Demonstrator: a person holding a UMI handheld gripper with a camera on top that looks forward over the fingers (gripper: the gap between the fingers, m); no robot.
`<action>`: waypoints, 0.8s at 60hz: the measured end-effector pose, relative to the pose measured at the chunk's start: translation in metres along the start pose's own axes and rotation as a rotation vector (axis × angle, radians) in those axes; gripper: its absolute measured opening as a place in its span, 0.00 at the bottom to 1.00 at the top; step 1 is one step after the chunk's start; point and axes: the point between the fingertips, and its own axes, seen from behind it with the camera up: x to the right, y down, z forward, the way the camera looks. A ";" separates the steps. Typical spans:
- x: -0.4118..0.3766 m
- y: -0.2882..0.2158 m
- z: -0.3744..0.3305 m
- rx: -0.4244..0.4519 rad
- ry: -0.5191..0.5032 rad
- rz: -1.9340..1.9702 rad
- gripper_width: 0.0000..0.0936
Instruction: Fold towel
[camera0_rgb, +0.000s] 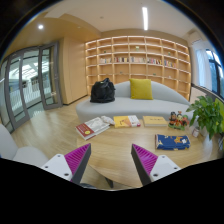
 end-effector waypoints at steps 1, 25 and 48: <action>0.000 0.000 0.000 -0.001 -0.002 -0.001 0.89; 0.030 0.046 0.046 -0.096 0.013 0.004 0.90; 0.223 0.095 0.149 -0.182 0.243 -0.006 0.91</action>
